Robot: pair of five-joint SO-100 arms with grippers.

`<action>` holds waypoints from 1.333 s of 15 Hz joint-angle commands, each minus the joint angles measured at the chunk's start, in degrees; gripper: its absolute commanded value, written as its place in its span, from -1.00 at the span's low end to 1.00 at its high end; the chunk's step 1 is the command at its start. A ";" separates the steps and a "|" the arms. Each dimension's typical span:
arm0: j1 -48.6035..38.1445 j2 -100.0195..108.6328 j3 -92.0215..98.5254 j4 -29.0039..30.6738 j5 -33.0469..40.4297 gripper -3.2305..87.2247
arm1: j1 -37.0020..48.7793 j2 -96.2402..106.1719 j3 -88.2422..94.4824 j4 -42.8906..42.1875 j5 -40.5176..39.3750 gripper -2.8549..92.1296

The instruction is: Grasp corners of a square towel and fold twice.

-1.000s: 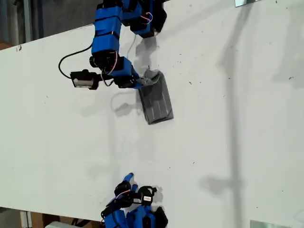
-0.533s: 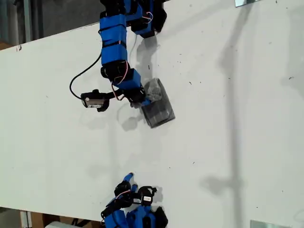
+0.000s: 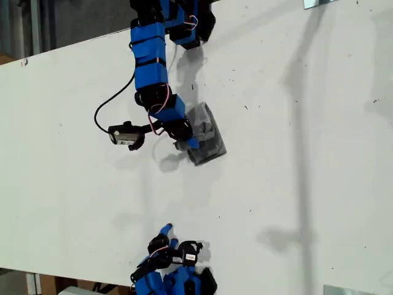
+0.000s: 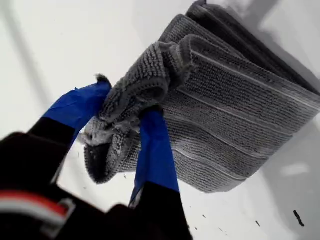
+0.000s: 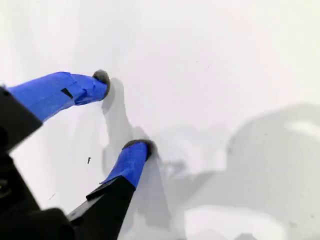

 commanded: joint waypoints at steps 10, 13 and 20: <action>-0.70 0.62 -0.18 -0.35 -0.35 -0.44 | 4.75 15.91 13.89 2.81 3.87 -0.56; -0.70 0.62 -0.18 -0.44 -0.26 -0.44 | 6.59 29.09 33.13 0.35 12.66 -0.56; -0.62 0.79 -0.18 -0.44 -0.26 -0.44 | -2.55 101.34 78.93 2.37 31.73 -0.58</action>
